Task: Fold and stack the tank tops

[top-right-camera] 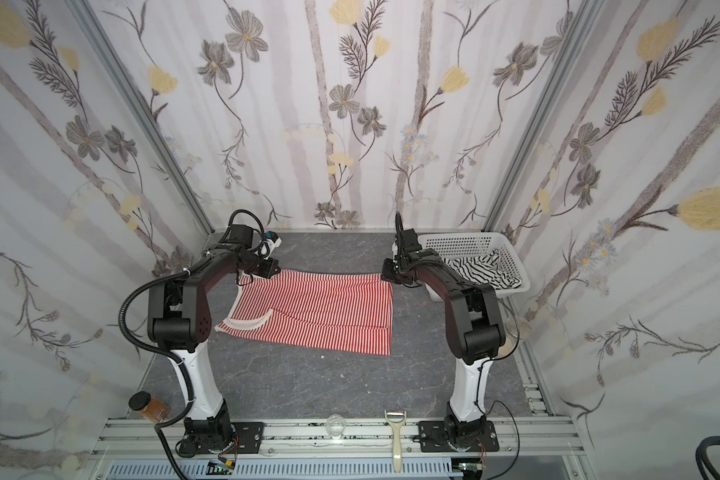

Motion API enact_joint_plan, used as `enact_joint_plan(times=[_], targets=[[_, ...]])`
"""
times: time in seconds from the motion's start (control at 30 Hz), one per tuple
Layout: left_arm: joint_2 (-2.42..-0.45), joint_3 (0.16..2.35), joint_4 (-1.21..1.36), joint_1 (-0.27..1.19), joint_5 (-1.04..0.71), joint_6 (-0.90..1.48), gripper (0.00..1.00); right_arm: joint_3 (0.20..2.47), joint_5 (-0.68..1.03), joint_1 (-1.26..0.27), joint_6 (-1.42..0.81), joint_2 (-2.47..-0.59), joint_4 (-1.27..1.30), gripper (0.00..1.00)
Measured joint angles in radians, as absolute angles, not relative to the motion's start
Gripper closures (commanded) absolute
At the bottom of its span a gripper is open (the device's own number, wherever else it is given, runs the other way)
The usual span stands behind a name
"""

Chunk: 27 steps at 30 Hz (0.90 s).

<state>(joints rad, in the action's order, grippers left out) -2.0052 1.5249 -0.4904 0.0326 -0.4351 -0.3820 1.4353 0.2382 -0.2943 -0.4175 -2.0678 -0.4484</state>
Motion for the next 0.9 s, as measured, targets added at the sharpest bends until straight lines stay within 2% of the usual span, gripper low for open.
enact_joint_plan(times=[0.37,0.67,0.73,0.8,0.83,0.9], targets=[[-1.818,1.272,-0.445,0.028,-0.434,-0.403,0.95,1.222,0.253,-0.362,-0.418,-1.919,-0.392,1.00],[-1.761,1.113,-0.406,0.020,-0.414,-0.419,0.94,1.093,0.222,-0.392,-0.423,-1.867,-0.356,0.98],[-1.756,1.091,-0.398,0.020,-0.414,-0.420,0.94,1.069,0.218,-0.392,-0.428,-1.858,-0.350,0.93],[-1.753,1.071,-0.390,0.020,-0.414,-0.421,0.93,1.052,0.218,-0.393,-0.430,-1.851,-0.347,0.82],[-1.749,1.060,-0.388,0.020,-0.414,-0.422,0.90,1.043,0.218,-0.394,-0.435,-1.849,-0.345,0.76],[-1.742,1.042,-0.385,0.019,-0.413,-0.427,0.77,1.024,0.204,-0.393,-0.437,-1.837,-0.341,0.69]])
